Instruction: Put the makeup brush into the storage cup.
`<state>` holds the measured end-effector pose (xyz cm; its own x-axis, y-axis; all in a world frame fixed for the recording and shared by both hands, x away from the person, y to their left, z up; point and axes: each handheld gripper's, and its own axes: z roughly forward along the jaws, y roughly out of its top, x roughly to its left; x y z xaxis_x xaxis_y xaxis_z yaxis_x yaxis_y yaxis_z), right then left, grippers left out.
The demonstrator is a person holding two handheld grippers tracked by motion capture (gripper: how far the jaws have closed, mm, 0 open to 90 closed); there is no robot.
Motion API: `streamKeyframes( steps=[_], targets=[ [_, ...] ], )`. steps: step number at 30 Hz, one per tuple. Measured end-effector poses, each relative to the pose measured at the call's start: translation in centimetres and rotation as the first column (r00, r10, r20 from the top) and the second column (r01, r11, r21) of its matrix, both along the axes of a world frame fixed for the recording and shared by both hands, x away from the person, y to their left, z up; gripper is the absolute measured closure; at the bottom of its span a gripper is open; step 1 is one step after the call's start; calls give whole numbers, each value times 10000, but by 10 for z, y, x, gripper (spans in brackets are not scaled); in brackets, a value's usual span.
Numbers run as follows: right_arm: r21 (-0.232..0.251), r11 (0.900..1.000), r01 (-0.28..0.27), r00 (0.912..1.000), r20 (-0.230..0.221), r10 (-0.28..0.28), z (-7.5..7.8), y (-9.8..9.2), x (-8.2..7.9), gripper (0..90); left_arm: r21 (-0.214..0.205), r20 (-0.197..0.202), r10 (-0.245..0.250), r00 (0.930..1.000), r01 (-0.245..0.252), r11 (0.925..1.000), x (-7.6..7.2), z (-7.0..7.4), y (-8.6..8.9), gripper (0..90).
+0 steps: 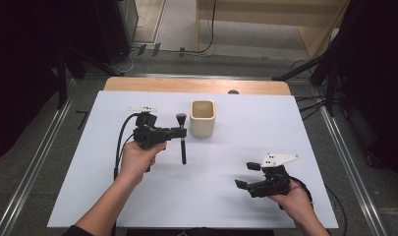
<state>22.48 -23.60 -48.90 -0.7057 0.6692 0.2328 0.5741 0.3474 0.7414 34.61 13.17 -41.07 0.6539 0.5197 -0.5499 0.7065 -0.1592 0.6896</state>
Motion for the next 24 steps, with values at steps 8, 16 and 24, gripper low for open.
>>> streamKeyframes(
  steps=[8,16,24],
  targets=[
    [-44,10000,15,10000,-47,-15,0,2,1,208,-185,207,161,9997,-157,9997,8,12,-2,784],
    [-31,10000,89,9999,-84,-90,0,1,1,209,-301,294,273,9992,-265,9992,17,22,-5,784],
    [-11,9998,181,9998,-5,-181,0,1,1,210,-363,444,309,9985,-292,9989,25,32,-10,784]
  ],
)
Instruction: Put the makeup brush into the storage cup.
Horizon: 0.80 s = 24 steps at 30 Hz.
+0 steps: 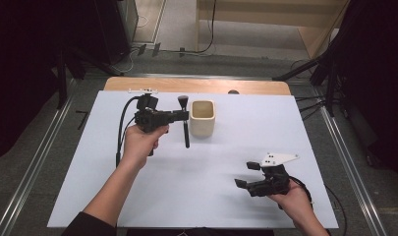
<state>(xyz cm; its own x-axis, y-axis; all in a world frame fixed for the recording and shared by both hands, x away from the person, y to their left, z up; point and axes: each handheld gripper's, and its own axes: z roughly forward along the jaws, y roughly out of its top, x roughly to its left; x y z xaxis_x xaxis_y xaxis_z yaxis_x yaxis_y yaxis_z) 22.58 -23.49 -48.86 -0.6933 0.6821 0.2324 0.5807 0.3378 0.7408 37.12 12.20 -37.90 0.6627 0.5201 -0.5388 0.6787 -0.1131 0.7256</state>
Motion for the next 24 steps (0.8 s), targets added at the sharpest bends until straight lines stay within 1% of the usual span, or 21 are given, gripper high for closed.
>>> streamKeyframes(
  steps=[3,4,6,7,8,9,10,11,14,18,20,22,24],
  targets=[
    [71,9999,114,9999,10,-114,1,-1,1,210,13,122,65,9999,-65,10000,3,3,-2,785],
    [70,9999,117,9999,-16,-117,1,-1,1,210,1,91,74,9999,-74,10000,4,4,-4,785],
    [56,9999,103,9999,-23,-103,0,-2,1,210,-21,175,91,9998,-91,10000,6,6,-6,784],
    [56,9999,88,10000,-27,-88,0,-2,1,210,10,240,104,9997,-105,9999,7,7,-6,785],
    [55,10000,83,9999,-74,-83,0,-2,1,210,42,413,161,9990,-163,9999,8,8,-7,785],
    [62,10000,40,10000,-87,-39,0,-1,1,210,-23,423,170,9990,-169,9999,8,8,-7,785],
    [43,10000,17,9999,-104,-17,-1,-1,1,210,-214,375,202,9991,-194,9996,9,9,-8,785],
    [45,10000,18,9999,-170,-17,-1,0,0,210,-253,358,216,9991,-207,9995,9,9,-8,785],
    [50,10000,2,9999,-152,-2,-1,1,1,210,-310,357,282,9990,-271,9992,13,10,-10,785],
    [47,10000,-13,9999,-134,14,0,2,0,211,-315,625,481,9969,-462,9984,17,14,-11,785],
    [94,10000,-26,10000,4,26,0,2,0,212,-396,658,576,9962,-550,9977,18,16,-11,785],
    [118,9999,4,10000,-32,-4,1,2,0,213,-463,747,671,9949,-638,9969,21,19,-11,785],
    [78,10000,-17,10000,3,17,0,2,0,213,-417,806,703,9943,-671,9969,24,21,-12,785]
  ],
)
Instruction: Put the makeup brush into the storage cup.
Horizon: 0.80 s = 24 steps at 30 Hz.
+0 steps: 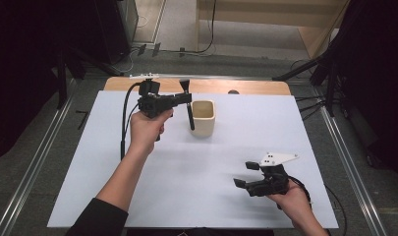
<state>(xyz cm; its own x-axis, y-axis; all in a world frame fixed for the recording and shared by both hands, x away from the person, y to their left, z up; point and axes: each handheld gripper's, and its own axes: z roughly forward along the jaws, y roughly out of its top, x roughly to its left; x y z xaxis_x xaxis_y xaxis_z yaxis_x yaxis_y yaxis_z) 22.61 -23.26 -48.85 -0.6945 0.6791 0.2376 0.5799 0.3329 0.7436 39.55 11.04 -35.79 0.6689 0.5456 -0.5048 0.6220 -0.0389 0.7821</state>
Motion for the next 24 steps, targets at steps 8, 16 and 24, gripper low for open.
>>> streamKeyframes(
  steps=[8,16,24],
  targets=[
    [20,10000,-12,10000,-43,12,0,1,0,213,22,239,315,9992,-315,9995,12,0,-4,785],
    [-80,10000,-56,10000,-36,56,0,2,0,213,30,301,234,9993,-235,9997,23,1,-13,785],
    [-67,9999,-110,9999,15,110,1,4,0,213,-14,334,480,9983,-479,9988,33,0,-18,785]
  ],
)
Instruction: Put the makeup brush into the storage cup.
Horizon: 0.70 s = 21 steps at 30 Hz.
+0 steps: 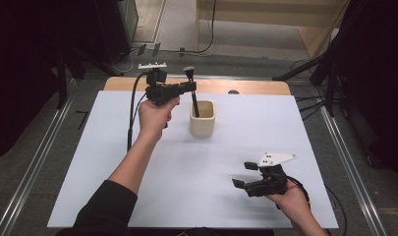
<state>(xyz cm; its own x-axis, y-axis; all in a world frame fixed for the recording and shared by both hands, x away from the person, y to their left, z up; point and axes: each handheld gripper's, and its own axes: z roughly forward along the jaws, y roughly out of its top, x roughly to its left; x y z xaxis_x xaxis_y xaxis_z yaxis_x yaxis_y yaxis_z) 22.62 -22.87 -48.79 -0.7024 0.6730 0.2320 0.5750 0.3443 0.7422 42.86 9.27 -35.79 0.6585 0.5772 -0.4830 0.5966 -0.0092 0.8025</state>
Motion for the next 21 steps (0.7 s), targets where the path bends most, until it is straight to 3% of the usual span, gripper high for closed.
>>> streamKeyframes(
  steps=[10,13,21],
  targets=[
    [67,10000,-28,10000,-4,28,0,0,0,213,235,362,341,9988,-349,9991,8,5,-9,785],
    [40,10000,-17,10000,-23,17,0,0,0,213,78,578,296,9979,-301,9995,9,5,-10,784],
    [52,10000,45,10000,-61,-45,0,0,0,213,205,924,497,9945,-518,9984,12,0,-14,785]
  ],
)
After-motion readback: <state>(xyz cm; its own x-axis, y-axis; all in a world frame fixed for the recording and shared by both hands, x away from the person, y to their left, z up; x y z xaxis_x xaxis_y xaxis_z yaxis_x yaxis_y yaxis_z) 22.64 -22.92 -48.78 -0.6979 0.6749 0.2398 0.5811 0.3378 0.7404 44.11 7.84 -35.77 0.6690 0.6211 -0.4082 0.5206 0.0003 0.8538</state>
